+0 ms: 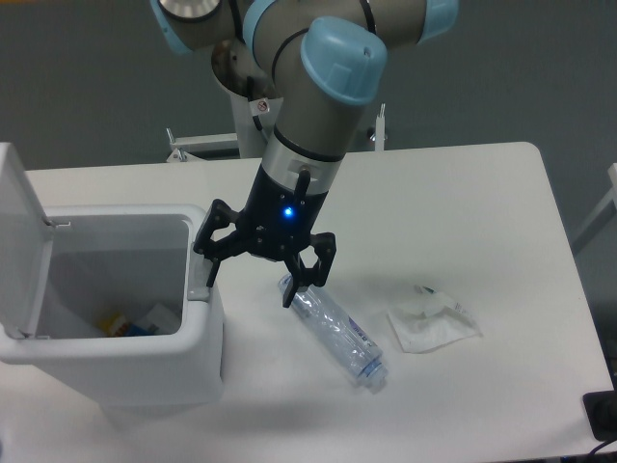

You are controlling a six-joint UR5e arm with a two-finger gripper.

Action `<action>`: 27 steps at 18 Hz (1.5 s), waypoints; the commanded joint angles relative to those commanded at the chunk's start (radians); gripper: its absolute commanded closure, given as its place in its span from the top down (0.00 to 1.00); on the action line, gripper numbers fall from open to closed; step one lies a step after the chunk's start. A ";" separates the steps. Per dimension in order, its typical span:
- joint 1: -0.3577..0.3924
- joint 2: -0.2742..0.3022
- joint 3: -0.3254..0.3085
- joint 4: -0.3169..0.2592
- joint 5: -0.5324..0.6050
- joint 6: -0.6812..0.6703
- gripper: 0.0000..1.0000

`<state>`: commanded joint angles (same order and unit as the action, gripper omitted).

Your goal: Open the trash can

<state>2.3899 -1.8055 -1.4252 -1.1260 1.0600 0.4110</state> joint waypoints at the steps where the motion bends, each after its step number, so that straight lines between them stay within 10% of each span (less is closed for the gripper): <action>1: 0.005 -0.006 0.020 0.014 0.002 0.000 1.00; 6: 0.078 -0.060 0.054 0.083 0.009 0.028 1.00; 16: 0.305 -0.167 0.003 0.060 0.271 0.503 1.00; 21: 0.325 -0.235 0.075 -0.063 0.389 0.768 1.00; 27: 0.350 -0.273 0.077 -0.067 0.457 0.856 1.00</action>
<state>2.7397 -2.0785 -1.3483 -1.1934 1.5171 1.2670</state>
